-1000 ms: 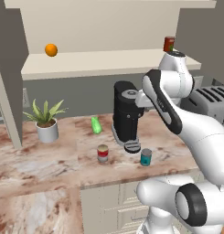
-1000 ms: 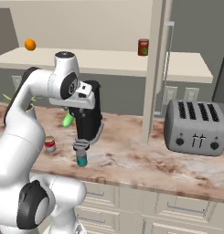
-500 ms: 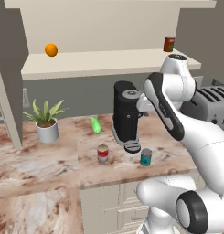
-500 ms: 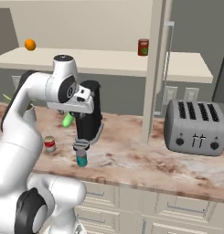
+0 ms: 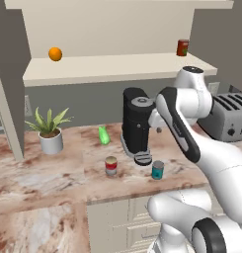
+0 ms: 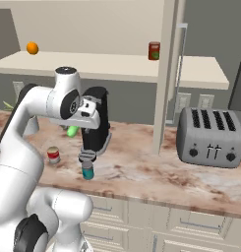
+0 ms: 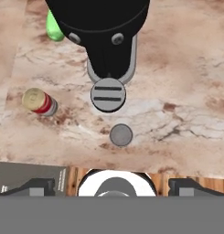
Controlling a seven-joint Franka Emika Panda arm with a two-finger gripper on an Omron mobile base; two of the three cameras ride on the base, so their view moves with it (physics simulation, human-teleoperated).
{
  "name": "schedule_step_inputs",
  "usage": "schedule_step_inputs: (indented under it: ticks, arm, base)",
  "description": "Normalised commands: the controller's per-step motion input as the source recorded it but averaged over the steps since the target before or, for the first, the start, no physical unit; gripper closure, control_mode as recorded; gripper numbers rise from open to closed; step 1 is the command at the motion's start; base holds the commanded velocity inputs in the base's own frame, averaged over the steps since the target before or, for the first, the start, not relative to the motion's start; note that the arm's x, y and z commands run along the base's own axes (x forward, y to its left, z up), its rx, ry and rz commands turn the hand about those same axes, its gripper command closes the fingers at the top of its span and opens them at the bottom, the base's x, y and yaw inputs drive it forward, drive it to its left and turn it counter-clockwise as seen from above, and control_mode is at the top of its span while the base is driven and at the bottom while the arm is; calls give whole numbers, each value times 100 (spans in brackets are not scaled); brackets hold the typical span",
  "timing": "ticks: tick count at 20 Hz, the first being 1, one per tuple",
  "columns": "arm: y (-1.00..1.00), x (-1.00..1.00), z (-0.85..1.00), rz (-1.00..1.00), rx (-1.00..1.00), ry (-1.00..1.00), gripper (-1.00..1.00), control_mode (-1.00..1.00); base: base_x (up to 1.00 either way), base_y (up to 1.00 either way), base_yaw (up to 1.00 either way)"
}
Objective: Pick the cans from the counter and place them in their designated side in the cabinet.
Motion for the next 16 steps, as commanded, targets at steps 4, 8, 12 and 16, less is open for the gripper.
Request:
schedule_step_inputs:
  ticks: [4, 8, 12, 16]
  arm:
    - [-7, 0, -20, 0, -2, 0, -100, -100]
    - [-10, 0, -19, 0, -1, 0, -100, -100]
    - [-1, 0, -23, 0, 0, 0, -100, -100]
    - [0, 0, -23, 0, 0, 0, -100, -100]
  base:
    - [0, 0, 0]
    - [0, 0, 0]
    - [0, 0, 0]
    - [0, 0, 0]
